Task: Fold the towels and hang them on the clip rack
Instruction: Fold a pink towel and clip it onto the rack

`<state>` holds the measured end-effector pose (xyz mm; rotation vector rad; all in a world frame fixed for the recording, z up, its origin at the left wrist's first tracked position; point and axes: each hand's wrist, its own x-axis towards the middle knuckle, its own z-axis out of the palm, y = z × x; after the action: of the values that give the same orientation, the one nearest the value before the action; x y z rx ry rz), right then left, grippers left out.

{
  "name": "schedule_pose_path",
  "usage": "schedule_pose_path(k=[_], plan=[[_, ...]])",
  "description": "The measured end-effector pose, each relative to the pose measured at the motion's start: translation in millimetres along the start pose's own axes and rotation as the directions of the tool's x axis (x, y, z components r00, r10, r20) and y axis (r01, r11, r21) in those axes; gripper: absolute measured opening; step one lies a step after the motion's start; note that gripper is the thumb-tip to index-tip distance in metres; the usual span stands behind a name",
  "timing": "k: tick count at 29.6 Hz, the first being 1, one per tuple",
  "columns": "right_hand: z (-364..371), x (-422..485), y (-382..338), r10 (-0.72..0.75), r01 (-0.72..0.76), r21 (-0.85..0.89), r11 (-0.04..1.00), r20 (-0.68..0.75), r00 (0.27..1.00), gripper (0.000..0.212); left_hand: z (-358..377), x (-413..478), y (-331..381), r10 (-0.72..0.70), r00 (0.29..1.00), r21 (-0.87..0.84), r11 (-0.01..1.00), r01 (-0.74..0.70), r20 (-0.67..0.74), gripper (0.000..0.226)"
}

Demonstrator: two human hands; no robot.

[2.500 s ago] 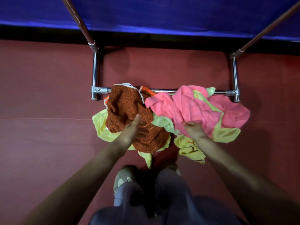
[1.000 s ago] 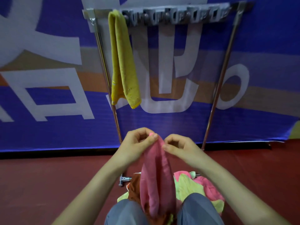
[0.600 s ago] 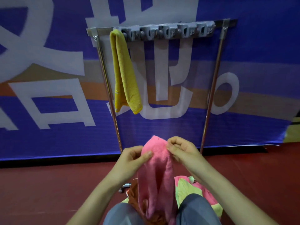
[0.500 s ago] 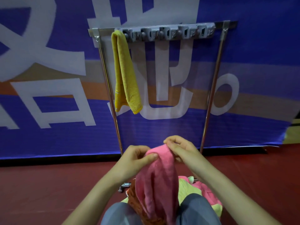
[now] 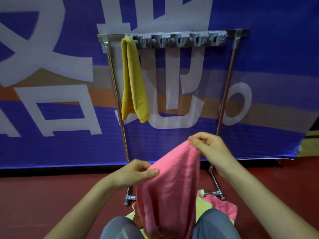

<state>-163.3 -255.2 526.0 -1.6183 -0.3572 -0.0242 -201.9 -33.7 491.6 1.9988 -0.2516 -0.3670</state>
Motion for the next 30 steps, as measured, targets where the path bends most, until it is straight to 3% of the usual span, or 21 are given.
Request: schedule_pose_path(k=[6, 10, 14, 19, 22, 27, 30], plan=[[-51, 16, -2, 0.082, -0.063, 0.087, 0.994, -0.238, 0.968, 0.018, -34, -19, -20, -0.106, 0.988, 0.069, 0.991, 0.114, -0.115, 0.028], [-72, 19, 1, 0.124, -0.076, 0.167, 0.983, -0.304, 0.945, 0.018, -43, -28, -39, -0.158, 0.973, 0.049, 0.984, 0.169, -0.171, 0.025], [-63, 16, 3, 0.094, -0.068, 0.121, 0.990, -0.222, 0.971, 0.019, -15, -15, -35, -0.132, 0.960, -0.059, 0.991, 0.121, -0.245, 0.026], [-53, 15, -5, 0.058, -0.057, 0.014, 0.998, -0.104, 0.993, 0.018, 47, 30, -1, 0.046, 0.963, -0.126, 0.989, -0.082, -0.266, 0.021], [-50, 12, -13, 0.055, -0.052, 0.049, 0.997, -0.073, 0.996, 0.022, 68, 52, 23, 0.139, 0.957, -0.124, 0.977, -0.175, -0.253, 0.037], [-50, 5, -22, 0.067, -0.071, 0.130, 0.989, 0.033, 0.997, 0.024, 78, 77, 51, 0.265, 0.942, -0.160, 0.941, -0.300, -0.206, 0.044], [-48, 2, -24, 0.069, -0.083, 0.157, 0.984, 0.091, 0.993, 0.023, 74, 81, 57, 0.336, 0.928, -0.165, 0.918, -0.361, -0.161, 0.024]])
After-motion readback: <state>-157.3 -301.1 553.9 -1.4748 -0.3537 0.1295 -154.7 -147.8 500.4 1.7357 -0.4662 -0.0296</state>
